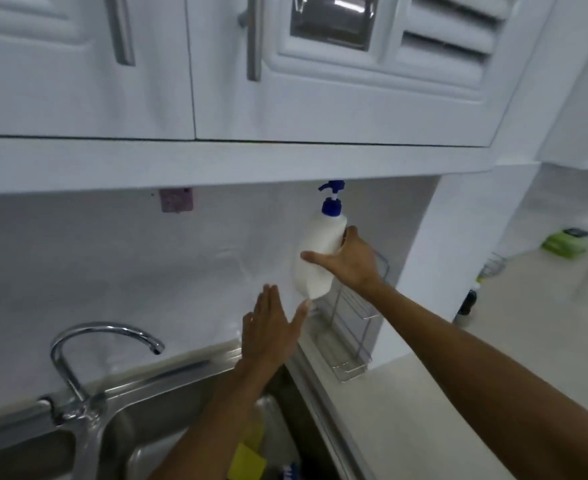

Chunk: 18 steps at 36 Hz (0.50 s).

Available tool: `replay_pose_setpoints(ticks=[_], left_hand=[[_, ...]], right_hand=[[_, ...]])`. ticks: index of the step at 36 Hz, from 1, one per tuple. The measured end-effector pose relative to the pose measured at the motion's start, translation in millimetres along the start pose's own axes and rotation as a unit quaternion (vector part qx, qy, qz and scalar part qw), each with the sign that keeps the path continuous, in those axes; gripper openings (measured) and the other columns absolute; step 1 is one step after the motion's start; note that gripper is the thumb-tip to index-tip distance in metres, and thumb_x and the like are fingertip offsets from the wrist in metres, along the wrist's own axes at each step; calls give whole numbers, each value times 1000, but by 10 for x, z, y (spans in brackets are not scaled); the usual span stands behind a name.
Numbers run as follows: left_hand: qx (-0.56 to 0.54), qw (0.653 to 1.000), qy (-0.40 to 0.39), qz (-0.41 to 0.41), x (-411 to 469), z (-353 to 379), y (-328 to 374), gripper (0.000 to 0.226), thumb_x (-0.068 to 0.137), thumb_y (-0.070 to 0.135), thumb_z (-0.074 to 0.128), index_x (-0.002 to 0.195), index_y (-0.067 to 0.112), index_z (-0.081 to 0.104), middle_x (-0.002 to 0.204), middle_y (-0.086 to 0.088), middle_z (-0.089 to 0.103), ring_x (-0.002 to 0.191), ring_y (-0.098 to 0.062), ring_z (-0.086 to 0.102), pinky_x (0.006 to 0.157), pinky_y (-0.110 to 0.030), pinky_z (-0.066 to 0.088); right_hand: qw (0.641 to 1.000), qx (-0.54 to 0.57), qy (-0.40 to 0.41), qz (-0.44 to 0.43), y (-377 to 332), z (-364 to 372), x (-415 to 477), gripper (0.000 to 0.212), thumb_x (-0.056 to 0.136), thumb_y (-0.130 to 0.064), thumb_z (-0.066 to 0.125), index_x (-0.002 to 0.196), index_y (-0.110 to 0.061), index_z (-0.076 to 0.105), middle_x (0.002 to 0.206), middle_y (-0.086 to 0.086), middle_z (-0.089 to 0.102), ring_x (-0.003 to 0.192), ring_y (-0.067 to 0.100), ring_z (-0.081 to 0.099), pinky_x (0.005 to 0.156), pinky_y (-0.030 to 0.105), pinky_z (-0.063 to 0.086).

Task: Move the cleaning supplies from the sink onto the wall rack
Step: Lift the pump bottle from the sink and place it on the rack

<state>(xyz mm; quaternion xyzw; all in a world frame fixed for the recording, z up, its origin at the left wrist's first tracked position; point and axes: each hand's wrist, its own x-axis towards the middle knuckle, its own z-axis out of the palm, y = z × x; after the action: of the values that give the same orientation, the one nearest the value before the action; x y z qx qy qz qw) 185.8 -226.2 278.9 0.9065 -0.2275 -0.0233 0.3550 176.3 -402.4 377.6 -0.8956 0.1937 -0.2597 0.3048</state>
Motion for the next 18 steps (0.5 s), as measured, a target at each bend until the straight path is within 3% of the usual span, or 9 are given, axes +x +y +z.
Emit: replay_pose_setpoints(ticks=[4, 8, 18], left_hand=[[-18, 1000, -11, 17, 301, 134, 408, 95, 91, 80, 20, 162, 18, 7, 170, -4, 10, 155, -26, 16, 123, -49, 15], [-37, 998, -55, 18, 604, 358, 620, 96, 90, 80, 19, 162, 17, 5, 171, -5, 6, 156, -25, 12, 123, -49, 12], [-54, 995, -81, -3, 1064, 895, 589, 96, 92, 79, 20, 162, 15, 4, 170, -8, 6, 155, -28, 15, 122, -53, 8]], right_hand=[[1000, -6, 27, 11, 145, -282, 311, 92, 60, -67, 82, 124, -12, 47, 114, 1, 64, 97, 22, 65, 74, 34, 57], [998, -12, 45, 32, 337, -357, 623, 97, 59, -64, 84, 129, -9, 43, 119, 5, 63, 103, 27, 65, 76, 36, 58], [998, -41, 37, 36, 697, -21, 957, 114, 53, -73, 78, 140, -13, 35, 128, 5, 58, 112, 25, 62, 85, 41, 58]])
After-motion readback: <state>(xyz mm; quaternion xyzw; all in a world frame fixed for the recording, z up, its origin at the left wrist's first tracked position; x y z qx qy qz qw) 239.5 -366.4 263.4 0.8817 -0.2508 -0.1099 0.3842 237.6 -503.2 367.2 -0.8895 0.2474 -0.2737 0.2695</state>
